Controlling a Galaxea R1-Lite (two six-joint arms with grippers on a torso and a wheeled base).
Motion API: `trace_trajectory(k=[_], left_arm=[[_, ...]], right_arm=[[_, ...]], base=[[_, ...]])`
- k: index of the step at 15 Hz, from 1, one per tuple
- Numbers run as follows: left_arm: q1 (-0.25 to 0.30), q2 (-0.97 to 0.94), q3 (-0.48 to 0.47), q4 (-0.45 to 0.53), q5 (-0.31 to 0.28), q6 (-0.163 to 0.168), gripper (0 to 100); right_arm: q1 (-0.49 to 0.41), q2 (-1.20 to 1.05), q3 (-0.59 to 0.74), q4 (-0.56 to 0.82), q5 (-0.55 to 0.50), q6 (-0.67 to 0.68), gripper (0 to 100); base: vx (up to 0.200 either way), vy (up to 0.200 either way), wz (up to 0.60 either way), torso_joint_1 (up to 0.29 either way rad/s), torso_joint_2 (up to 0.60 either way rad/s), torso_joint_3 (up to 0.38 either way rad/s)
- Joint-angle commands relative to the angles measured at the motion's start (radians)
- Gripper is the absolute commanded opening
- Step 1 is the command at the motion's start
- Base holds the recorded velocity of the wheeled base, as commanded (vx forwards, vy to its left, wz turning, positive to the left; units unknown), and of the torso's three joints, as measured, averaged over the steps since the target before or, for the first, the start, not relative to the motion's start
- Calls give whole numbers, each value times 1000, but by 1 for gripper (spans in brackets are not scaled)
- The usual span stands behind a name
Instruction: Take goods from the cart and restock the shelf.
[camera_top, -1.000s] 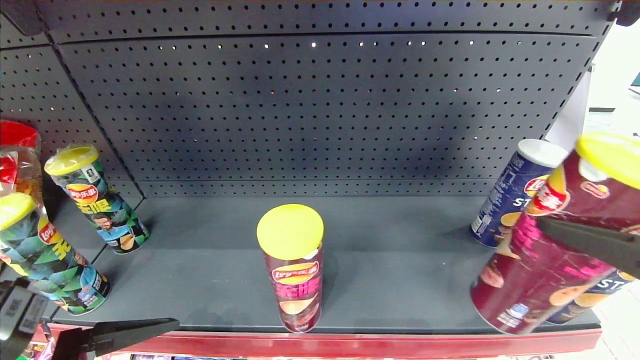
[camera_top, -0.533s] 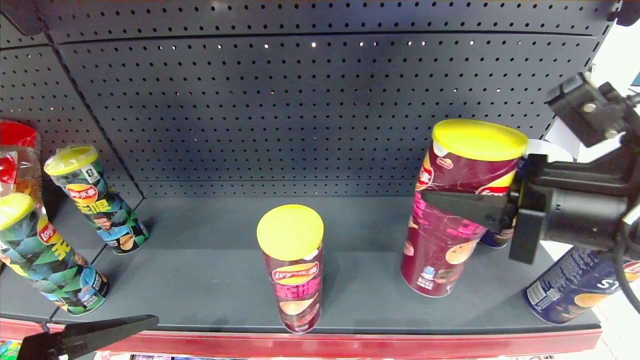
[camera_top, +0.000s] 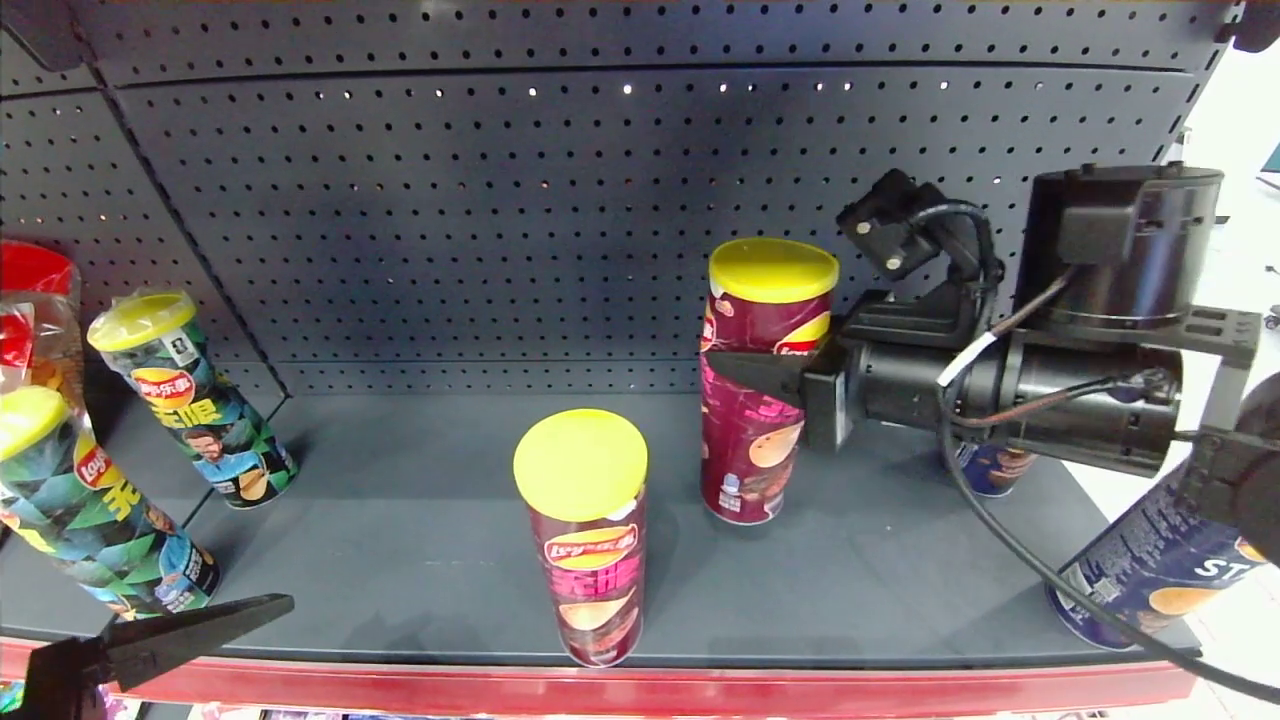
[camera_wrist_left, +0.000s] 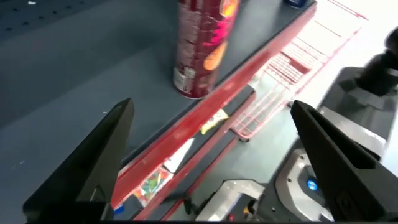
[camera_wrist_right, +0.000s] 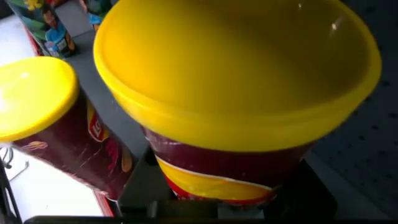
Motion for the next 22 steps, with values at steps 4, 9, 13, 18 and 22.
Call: trace_trajectory(k=[4,9,13,18,22], left_arm=[[0,0,-17,-2,23,-4,100],[0,-4,-30,3,42,-6,100],[0,-2,-24,3,42,-6,100],[0,-2,-18,3,40,-6,100],[0,1,-18,4,40,-18,100]], right_arm=[[19,154,-137,-5,1,4,0],[19,294,-215,-124,4,20,0],[18,340,-226,-127,6,23,0],[18,377,-261,-127,7,23,0],[21,375,-251,-127,6,24,0]], base=[[0,0,0,0,0,0],[0,0,0,0,0,0],[0,0,0,0,0,0],[0,0,0,0,0,0],[0,0,0,0,0,0]])
